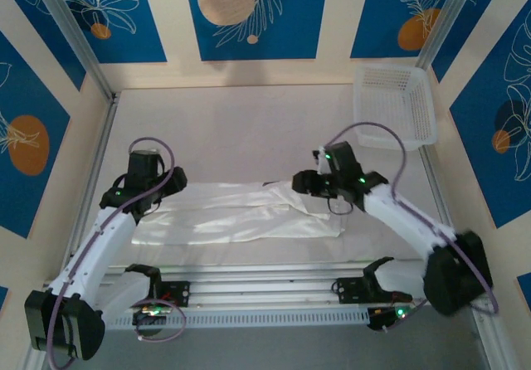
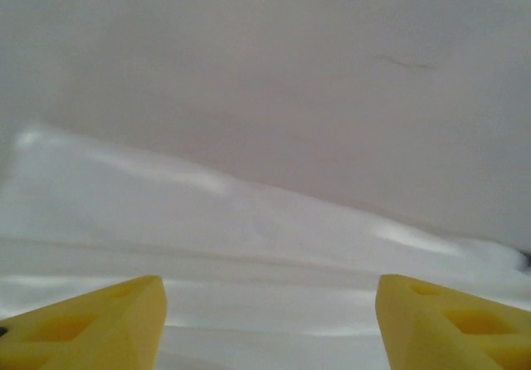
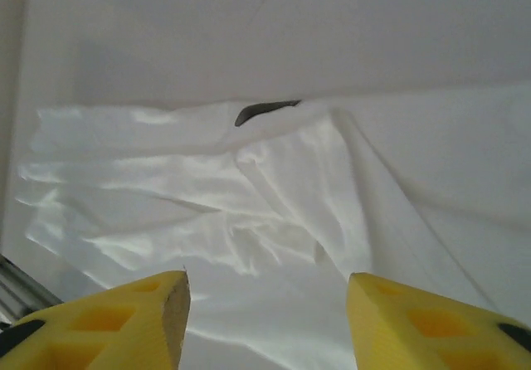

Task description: Fold the inside-out t-shirt

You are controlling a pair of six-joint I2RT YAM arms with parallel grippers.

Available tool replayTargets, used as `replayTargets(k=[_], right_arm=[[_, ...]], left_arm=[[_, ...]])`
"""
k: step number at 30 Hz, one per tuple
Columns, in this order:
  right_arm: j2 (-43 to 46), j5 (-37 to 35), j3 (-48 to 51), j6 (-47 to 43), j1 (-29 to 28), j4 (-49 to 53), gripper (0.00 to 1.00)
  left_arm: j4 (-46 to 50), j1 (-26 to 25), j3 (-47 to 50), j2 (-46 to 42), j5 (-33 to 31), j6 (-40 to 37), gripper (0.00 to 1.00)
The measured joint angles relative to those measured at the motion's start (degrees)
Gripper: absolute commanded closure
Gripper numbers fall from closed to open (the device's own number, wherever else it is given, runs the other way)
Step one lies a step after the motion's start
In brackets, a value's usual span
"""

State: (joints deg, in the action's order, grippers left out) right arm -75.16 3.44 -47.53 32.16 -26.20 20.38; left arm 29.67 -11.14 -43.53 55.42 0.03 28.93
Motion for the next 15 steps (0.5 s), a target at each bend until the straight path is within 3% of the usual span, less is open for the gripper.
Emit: replayTargets(k=[6,9,12,15], right_arm=[[-18.01,-1.01,-6.69,-2.05,-0.15,-2.1,0.45],[-22.25,0.15,-7.89,-2.08,-0.9,-3.93,0.61],[-22.86,1.16,-8.0,-1.99,-2.03,-4.61,0.89],[-21.7,1.55,-7.96,-1.18,-2.99,-4.31,0.95]], left_arm=[[-2.67,-1.22,0.2,0.46,9.22,-2.12,0.24],[-2.64,-1.36,0.5,0.46,9.66,-2.47,0.23],[-2.64,-1.38,0.74,0.46,9.6,-2.54,0.22],[-2.62,-1.4,1.07,0.46,9.35,-2.51,0.22]])
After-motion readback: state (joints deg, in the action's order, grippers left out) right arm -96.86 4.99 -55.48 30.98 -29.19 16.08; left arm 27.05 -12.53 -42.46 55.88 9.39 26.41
